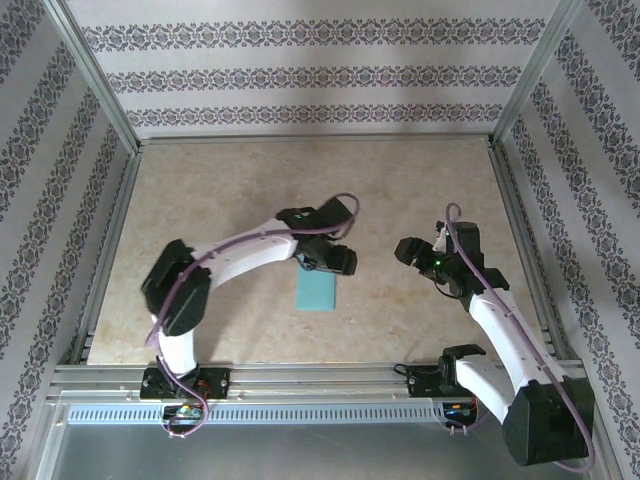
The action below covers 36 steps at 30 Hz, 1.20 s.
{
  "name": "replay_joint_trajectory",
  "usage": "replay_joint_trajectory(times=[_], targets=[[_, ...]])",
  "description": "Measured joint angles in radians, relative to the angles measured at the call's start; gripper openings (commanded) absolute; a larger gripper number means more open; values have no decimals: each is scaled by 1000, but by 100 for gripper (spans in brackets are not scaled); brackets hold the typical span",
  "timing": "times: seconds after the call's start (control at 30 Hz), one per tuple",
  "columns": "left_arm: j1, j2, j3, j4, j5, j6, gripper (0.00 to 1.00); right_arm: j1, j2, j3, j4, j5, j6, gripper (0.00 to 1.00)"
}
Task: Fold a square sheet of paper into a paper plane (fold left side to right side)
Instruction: Turn over the paper at the center of the table, then third fold the triangle at the center of the table.
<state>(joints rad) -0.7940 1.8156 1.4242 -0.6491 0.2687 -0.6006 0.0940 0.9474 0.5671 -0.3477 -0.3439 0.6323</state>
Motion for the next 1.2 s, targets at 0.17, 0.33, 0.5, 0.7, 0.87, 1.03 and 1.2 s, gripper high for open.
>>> replay_joint_trajectory(times=[0.17, 0.33, 0.5, 0.7, 0.87, 1.03, 1.2], targets=[[149, -178, -228, 215, 98, -47, 61, 89, 93, -2, 75, -93, 79, 31], [271, -299, -467, 425, 145, -146, 61, 288, 252, -7, 232, -136, 185, 7], [319, -356, -590, 541, 153, -223, 61, 431, 452, 14, 348, -144, 257, 0], [331, -356, -604, 589, 166, -250, 61, 494, 608, 117, 396, -140, 275, 0], [332, -355, -610, 591, 175, -254, 59, 505, 665, 144, 405, -126, 275, 0], [332, -332, -608, 588, 181, -253, 51, 505, 714, 154, 396, -114, 270, 0], [332, -288, -606, 567, 189, -241, 41, 504, 750, 171, 374, -113, 247, 0]])
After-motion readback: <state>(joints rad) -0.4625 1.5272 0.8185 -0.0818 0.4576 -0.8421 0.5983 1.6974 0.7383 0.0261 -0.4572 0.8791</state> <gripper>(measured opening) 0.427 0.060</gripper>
